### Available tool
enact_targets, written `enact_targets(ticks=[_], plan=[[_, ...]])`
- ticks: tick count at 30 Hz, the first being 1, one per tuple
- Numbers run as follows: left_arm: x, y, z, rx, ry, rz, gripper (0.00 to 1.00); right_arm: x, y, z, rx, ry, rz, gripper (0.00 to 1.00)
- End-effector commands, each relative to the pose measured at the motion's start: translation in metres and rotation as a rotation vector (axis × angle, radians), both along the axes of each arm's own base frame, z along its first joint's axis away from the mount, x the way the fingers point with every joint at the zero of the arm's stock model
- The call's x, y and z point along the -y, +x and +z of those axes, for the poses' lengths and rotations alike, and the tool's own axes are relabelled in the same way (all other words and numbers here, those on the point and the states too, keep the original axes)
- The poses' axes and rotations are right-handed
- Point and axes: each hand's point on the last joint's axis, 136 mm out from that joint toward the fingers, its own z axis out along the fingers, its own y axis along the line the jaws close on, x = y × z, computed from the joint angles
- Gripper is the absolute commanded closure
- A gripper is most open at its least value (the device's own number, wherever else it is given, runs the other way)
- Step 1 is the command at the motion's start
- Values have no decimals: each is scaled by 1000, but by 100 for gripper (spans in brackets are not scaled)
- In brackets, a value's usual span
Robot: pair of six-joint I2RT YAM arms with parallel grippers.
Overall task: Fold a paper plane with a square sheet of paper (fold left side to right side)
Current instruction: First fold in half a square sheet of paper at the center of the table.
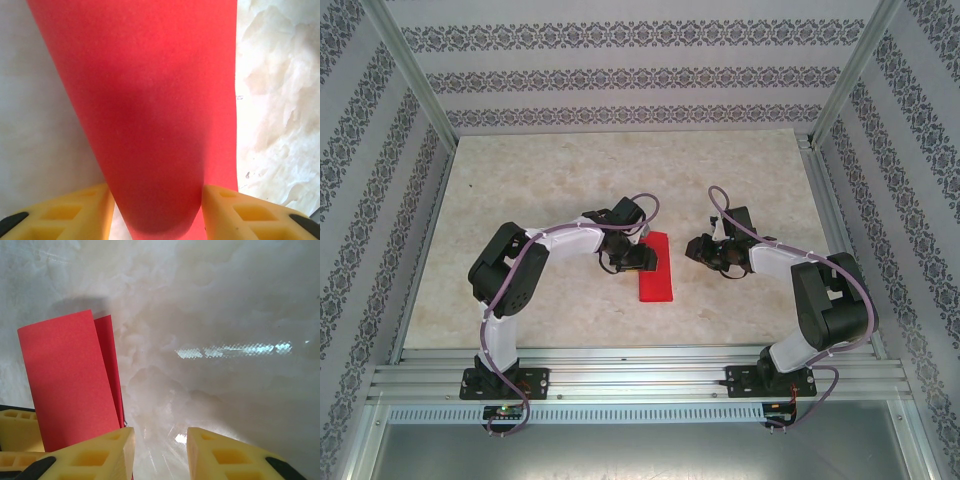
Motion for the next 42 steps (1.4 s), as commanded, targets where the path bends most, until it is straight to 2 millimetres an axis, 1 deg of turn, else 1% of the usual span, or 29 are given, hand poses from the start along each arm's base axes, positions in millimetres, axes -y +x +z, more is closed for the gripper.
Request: enact_targets(ticks=[1, 6, 17, 24, 32, 42], plan=[[-3, -6, -2, 0, -3, -49, 49, 1, 0, 0, 1, 5, 4, 67], [0, -3, -6, -9, -9, -41, 49, 0, 0, 0, -1, 12, 8, 67], [-6, -4, -21, -32, 35, -20, 49, -5, -2, 8, 9, 31, 17, 67], [-9, -4, -24, -31, 57, -20, 49, -9, -5, 14, 17, 44, 22, 67], [-9, -5, -27, -36, 60, -22, 49, -28, -10, 15, 13, 71, 57, 70], [-6, -6, -29, -40, 63, -33, 48, -37, -13, 10, -1, 65, 78, 70]])
